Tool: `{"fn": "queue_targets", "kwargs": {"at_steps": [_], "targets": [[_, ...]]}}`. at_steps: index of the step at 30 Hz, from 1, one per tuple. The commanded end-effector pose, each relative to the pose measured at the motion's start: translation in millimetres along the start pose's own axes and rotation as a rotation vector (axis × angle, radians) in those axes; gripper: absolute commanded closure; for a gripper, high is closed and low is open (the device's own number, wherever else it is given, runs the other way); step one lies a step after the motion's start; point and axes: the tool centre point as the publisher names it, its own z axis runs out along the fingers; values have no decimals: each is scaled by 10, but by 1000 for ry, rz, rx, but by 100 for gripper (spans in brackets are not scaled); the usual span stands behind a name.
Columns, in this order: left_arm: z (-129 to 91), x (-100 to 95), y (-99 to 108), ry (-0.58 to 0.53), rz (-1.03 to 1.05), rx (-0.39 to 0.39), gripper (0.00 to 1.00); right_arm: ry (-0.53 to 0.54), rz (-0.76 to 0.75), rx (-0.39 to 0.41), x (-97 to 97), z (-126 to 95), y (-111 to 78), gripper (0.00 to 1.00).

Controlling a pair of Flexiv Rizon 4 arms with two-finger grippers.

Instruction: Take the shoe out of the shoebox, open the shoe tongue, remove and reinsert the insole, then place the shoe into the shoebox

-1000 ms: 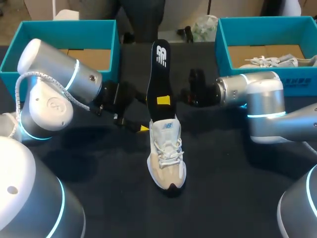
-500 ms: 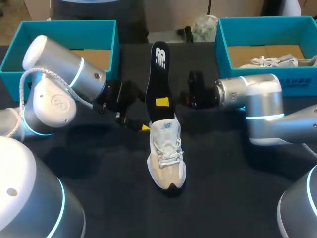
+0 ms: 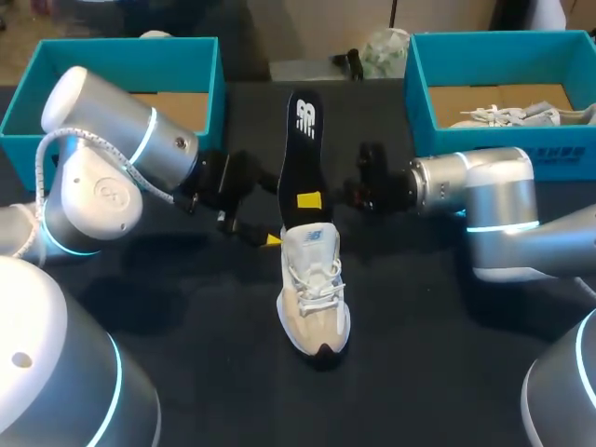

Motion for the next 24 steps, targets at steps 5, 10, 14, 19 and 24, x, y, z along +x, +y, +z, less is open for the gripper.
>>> {"fn": "queue_targets", "kwargs": {"at_steps": [5,10,14,19,24], "targets": [[-4,20,15,6,-4,-6,0,-34,-35,26,-31,7,95,100],[-3,24,17,7,-4,-5,0,-54,-52,26,-68,-4,93,100],[8,29,30,11,-3,-7,0,-62,-54,25,-83,-10,59,100],[19,21,42,14,-3,-7,0,-84,-50,42,-85,-14,-31,100],[28,13,45,14,-2,-4,0,-91,-42,43,-83,-20,-130,100]]}}
